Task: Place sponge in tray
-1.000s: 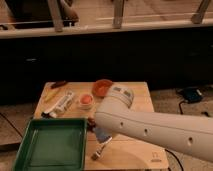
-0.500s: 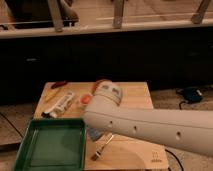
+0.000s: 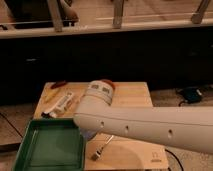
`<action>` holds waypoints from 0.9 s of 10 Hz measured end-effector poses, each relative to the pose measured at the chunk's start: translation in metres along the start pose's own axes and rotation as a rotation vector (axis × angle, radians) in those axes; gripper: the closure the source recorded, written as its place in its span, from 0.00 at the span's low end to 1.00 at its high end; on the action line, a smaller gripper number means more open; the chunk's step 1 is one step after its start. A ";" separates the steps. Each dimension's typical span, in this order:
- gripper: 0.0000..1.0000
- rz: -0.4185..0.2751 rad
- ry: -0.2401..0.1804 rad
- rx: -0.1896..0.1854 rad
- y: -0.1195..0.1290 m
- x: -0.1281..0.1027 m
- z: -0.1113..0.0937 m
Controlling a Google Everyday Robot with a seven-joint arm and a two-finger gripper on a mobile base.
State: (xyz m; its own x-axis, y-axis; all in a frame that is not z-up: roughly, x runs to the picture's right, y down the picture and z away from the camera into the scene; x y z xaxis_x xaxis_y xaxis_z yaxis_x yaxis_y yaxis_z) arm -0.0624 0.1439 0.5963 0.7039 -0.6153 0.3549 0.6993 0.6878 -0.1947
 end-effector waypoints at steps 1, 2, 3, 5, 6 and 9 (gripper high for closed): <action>0.97 -0.028 -0.003 0.004 -0.010 -0.011 0.000; 0.97 -0.053 -0.008 0.011 -0.020 -0.020 0.000; 0.97 -0.064 -0.008 0.013 -0.022 -0.022 0.000; 0.97 -0.088 -0.014 0.019 -0.023 -0.022 -0.001; 0.97 -0.102 -0.020 0.022 -0.025 -0.026 0.000; 0.97 -0.160 -0.040 0.028 -0.037 -0.039 0.006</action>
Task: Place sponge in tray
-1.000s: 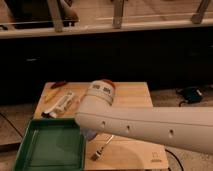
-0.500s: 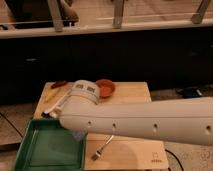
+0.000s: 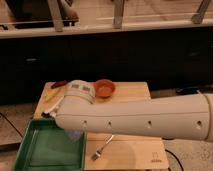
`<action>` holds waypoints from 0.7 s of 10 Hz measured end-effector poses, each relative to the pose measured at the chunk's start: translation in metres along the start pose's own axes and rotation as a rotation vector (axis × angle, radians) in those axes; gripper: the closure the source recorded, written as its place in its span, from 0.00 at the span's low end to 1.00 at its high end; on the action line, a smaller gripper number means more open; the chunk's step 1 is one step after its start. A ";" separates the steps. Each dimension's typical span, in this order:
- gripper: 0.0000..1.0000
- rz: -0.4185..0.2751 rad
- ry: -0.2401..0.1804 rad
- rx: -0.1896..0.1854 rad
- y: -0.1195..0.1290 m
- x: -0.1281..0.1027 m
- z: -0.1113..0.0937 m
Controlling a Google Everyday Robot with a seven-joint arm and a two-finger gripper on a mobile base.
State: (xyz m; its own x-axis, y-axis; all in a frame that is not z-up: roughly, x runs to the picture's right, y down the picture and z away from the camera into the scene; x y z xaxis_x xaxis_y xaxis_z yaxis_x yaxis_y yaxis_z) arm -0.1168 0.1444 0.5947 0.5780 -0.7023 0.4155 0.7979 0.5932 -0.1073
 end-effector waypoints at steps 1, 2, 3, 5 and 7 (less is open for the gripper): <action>0.97 -0.017 -0.006 0.001 -0.003 -0.002 0.002; 0.97 -0.035 -0.015 0.005 -0.006 -0.005 0.003; 0.97 -0.044 -0.019 0.006 -0.008 -0.005 0.004; 0.97 -0.076 -0.035 0.010 -0.015 -0.012 0.008; 0.97 -0.096 -0.049 0.014 -0.018 -0.016 0.011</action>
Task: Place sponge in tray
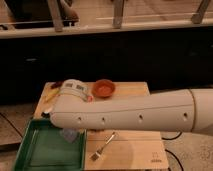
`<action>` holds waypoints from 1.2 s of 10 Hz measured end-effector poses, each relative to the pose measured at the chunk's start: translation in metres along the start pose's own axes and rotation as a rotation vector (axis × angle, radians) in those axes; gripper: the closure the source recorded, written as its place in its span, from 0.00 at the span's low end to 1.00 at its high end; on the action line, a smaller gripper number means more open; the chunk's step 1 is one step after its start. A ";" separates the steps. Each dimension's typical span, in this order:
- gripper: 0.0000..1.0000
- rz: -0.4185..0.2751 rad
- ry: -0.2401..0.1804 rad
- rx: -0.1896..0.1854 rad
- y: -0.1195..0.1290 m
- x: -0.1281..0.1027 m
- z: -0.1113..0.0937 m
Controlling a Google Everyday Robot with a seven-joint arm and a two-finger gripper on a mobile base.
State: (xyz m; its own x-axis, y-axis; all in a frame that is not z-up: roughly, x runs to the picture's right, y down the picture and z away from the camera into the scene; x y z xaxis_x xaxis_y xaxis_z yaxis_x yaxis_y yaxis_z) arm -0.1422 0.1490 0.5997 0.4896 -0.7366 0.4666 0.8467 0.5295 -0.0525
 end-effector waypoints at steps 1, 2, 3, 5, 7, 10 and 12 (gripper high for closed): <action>0.97 -0.014 -0.009 0.003 -0.002 -0.002 0.002; 0.97 -0.024 -0.016 0.005 -0.003 -0.003 0.004; 0.97 -0.041 -0.026 0.006 -0.005 -0.005 0.007; 0.97 -0.078 -0.048 0.008 -0.010 -0.010 0.014; 0.97 -0.099 -0.061 0.011 -0.012 -0.013 0.019; 0.97 -0.143 -0.091 0.017 -0.021 -0.024 0.029; 0.97 -0.172 -0.109 0.022 -0.024 -0.029 0.036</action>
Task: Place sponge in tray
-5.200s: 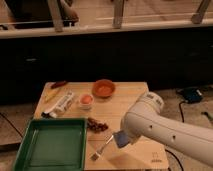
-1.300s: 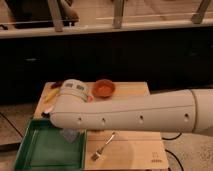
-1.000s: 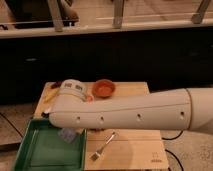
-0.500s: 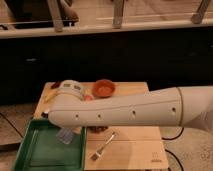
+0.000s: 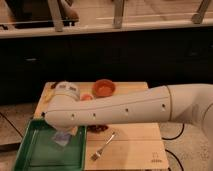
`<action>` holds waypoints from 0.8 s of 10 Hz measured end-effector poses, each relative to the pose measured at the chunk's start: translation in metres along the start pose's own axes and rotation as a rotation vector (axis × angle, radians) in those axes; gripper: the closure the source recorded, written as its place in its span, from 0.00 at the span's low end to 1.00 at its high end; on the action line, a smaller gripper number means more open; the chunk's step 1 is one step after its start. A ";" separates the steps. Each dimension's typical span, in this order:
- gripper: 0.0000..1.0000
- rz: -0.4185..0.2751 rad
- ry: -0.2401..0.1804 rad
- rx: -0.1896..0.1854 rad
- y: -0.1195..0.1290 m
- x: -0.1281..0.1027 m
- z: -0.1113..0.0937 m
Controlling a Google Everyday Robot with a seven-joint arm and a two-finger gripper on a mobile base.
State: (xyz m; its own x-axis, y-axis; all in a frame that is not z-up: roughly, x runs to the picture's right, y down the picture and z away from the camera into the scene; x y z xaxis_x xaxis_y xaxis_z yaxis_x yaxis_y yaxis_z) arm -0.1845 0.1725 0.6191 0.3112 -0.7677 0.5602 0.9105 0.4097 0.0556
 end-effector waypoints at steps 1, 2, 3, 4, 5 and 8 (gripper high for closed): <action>0.97 -0.009 -0.005 0.002 -0.001 -0.001 0.001; 0.97 -0.030 -0.016 0.006 -0.004 -0.004 0.005; 0.97 -0.038 -0.019 0.007 -0.007 -0.005 0.007; 0.97 -0.047 -0.025 0.005 -0.009 -0.006 0.009; 0.97 -0.062 -0.037 0.007 -0.014 -0.009 0.012; 0.97 -0.095 -0.066 0.009 -0.017 -0.014 0.023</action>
State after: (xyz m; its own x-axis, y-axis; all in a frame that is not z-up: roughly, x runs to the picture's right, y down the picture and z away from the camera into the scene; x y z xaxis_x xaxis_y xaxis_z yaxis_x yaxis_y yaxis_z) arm -0.2104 0.1870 0.6293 0.2052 -0.7692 0.6051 0.9323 0.3418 0.1182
